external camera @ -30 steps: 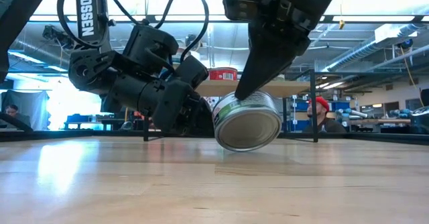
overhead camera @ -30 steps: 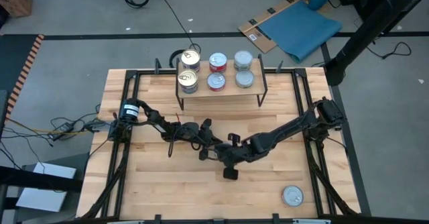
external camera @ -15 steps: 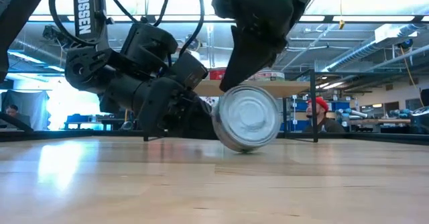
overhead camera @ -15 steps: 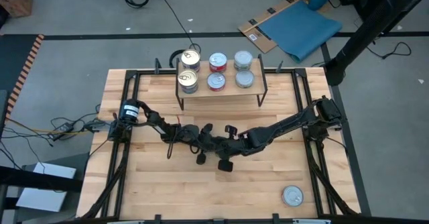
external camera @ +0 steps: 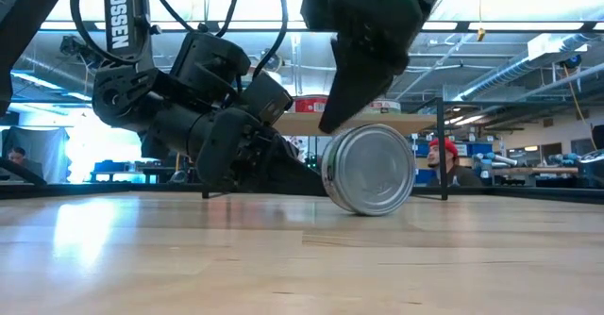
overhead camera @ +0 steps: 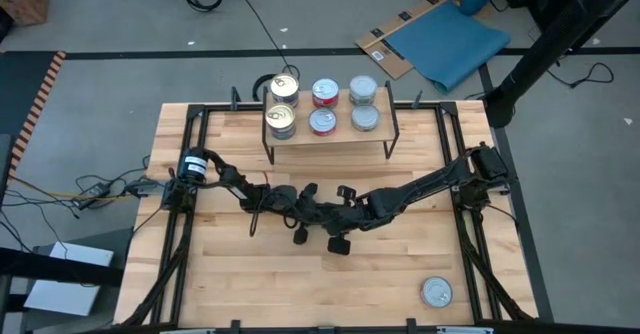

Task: Stack canned seafood by type on shelf
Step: Stack the green tuna can on top of the other green tuna can on the shelf

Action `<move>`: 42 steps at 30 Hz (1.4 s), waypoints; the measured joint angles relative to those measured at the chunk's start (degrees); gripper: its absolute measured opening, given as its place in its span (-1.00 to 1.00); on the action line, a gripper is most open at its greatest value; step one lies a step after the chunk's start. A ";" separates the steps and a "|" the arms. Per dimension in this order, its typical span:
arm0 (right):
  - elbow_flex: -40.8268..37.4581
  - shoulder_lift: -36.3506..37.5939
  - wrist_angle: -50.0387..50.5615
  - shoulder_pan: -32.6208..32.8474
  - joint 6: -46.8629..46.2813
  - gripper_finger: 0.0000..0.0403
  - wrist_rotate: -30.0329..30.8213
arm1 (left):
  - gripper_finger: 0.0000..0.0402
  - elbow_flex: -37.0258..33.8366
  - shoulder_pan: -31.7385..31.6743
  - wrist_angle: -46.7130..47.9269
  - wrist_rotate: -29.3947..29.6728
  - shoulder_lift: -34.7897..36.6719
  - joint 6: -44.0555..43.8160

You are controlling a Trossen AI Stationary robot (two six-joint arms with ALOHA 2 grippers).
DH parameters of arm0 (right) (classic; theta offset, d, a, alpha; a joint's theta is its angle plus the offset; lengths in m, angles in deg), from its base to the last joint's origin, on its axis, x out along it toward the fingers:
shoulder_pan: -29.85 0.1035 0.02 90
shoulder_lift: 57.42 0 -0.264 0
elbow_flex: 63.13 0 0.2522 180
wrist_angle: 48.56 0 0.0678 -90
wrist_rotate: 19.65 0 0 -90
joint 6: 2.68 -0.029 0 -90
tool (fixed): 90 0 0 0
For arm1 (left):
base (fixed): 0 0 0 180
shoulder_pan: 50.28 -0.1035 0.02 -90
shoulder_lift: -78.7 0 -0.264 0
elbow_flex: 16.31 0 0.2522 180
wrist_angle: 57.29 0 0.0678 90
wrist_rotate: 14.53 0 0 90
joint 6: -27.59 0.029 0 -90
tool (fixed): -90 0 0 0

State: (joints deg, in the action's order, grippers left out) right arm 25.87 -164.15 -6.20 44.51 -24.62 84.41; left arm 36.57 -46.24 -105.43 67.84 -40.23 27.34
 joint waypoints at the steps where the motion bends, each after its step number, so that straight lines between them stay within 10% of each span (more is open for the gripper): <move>1: 0.72 0.04 0.82 0.04 0.05 -0.77 -0.01 | -0.97 0.00 0.00 0.01 0.02 0.00 0.02; 26: 6.93 0.01 31.91 -0.08 14.49 0.24 -1.31 | -0.97 -0.02 -0.11 0.54 0.44 0.00 0.00; 42: 3.31 -0.05 33.11 -0.51 11.63 -0.18 -2.34 | -0.97 -0.02 -0.11 0.56 0.45 0.00 -0.01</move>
State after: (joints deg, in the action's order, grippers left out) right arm 29.17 -164.20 26.91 44.00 -12.98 82.07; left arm 36.55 -46.35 -104.87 68.29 -40.23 27.33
